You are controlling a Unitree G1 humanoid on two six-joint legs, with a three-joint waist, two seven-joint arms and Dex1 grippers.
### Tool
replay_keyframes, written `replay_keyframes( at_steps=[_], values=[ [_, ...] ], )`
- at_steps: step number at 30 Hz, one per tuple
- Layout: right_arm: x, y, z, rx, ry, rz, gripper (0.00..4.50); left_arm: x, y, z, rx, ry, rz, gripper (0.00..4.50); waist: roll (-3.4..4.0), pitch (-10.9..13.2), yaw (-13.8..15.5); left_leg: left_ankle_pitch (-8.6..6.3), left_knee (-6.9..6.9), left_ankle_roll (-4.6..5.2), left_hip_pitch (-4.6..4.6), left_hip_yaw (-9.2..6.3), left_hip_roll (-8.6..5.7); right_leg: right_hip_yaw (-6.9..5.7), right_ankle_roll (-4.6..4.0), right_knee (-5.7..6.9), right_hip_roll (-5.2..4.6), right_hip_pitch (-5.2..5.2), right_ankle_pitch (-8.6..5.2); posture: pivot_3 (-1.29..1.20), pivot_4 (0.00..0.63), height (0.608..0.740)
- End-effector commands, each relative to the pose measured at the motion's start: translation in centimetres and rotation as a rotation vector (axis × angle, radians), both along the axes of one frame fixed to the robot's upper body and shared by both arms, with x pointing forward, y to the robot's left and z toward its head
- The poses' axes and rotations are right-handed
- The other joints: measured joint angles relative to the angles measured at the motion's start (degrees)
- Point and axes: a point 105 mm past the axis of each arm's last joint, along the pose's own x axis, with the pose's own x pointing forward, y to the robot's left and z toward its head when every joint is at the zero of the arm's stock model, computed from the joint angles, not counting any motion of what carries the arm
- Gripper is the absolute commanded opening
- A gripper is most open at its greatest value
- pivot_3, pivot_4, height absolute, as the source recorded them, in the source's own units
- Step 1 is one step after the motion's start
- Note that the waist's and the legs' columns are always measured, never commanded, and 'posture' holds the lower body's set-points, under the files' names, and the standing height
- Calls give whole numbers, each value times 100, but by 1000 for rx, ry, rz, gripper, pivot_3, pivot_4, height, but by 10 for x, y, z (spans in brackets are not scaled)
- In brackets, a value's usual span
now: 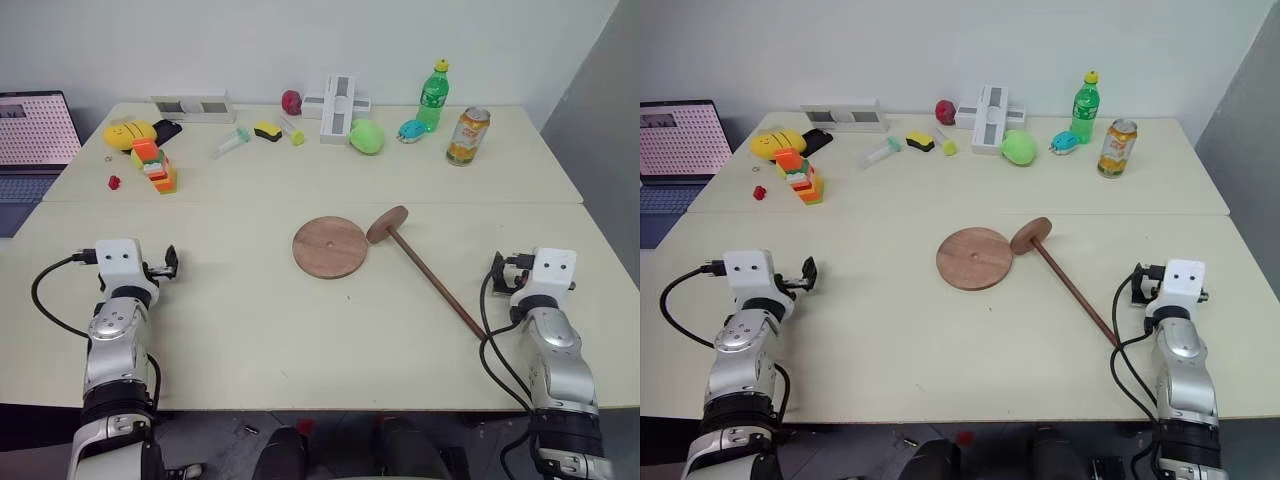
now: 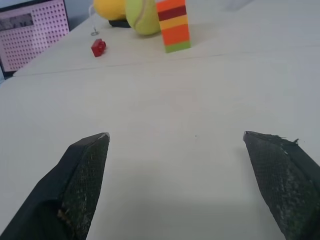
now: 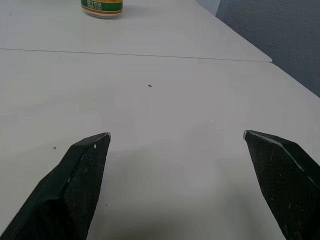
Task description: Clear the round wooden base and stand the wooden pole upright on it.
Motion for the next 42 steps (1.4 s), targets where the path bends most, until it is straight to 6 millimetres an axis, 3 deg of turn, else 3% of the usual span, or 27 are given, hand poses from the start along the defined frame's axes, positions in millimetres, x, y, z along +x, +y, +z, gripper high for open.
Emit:
replay_keyframes(
  at_steps=[1,7,11,15,17,21,26,34,38,42],
  values=[
    [-1,-5,21,-40,-61,-13,4494,-2,10,20,1,-58,30,4500,0,0,0,0,0,0,0,0,0,0,0,0,0,0,0,0,150,740],
    [9,-13,45,-74,-99,17,4494,-1,-7,39,15,-89,-129,4500,0,0,-4,0,1,0,0,1,0,1,0,1,0,0,0,0,150,740],
    [21,-8,59,-91,-70,120,4494,-4,-31,56,-7,-88,-327,4500,0,0,-8,1,-2,-1,1,4,0,4,0,0,0,0,0,0,150,740],
    [35,21,71,-35,18,393,4494,-10,-67,75,8,-80,-571,4500,1,1,-20,0,-1,2,1,3,2,3,-1,0,3,0,0,0,150,740],
    [37,40,71,25,127,573,4494,-16,-96,84,5,-76,-736,4500,1,1,-23,-2,-1,5,4,2,2,2,0,-1,3,4,0,0,150,740],
    [32,70,80,131,327,898,4494,-39,-149,91,22,-17,-1042,4500,2,1,-21,-10,-1,19,0,0,2,-1,-1,-13,3,8,0,0,150,740],
    [29,97,91,286,534,1173,4494,-66,-197,90,1,14,-1297,4500,7,6,-46,-11,-4,22,-1,4,2,3,-1,-29,2,9,0,0,150,740],
    [39,107,69,389,748,1295,4494,-96,-229,77,-21,47,-1461,4500,6,6,-41,-12,-3,23,-4,1,1,-2,-1,-43,0,15,0,0,150,740],
    [49,116,65,349,772,1302,4494,-101,-226,76,-18,51,-1446,4500,8,7,-56,-11,-1,22,-7,-1,3,-4,-1,-40,0,11,0,0,150,740],
    [47,124,61,323,823,1362,4494,-103,-223,74,-14,49,-1421,4500,9,7,-78,-10,-2,21,-5,-2,4,-5,-1,-38,1,9,0,0,150,740]
  ],
)
